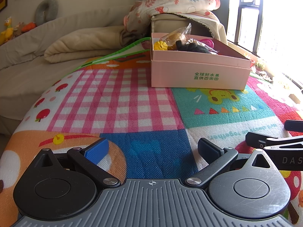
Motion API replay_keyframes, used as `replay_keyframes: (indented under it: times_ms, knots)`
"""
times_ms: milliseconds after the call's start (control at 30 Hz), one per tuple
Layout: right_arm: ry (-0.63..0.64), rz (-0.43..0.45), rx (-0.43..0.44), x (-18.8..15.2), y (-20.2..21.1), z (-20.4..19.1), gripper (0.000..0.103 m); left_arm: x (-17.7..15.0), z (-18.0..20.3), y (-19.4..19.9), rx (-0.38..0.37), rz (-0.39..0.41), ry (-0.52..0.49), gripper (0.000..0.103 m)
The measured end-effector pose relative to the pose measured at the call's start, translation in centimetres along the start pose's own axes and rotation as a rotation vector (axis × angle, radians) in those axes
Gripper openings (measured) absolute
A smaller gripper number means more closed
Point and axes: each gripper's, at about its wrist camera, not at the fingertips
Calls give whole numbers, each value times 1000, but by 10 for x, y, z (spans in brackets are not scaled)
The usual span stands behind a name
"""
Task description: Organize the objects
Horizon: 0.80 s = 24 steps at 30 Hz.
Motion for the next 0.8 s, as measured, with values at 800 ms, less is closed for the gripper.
replay_keyframes:
  times_ms: [800]
  knots:
    - [0, 0, 0, 0, 0, 0, 103, 0, 0, 0, 3, 0, -3, 103]
Point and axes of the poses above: each gripper's, at about its wrist camera, not at the fingertips, and y roughly against the way its jaws point, z to its right, x to its top, and after that the axes turned 3 degrees about x, right-handed
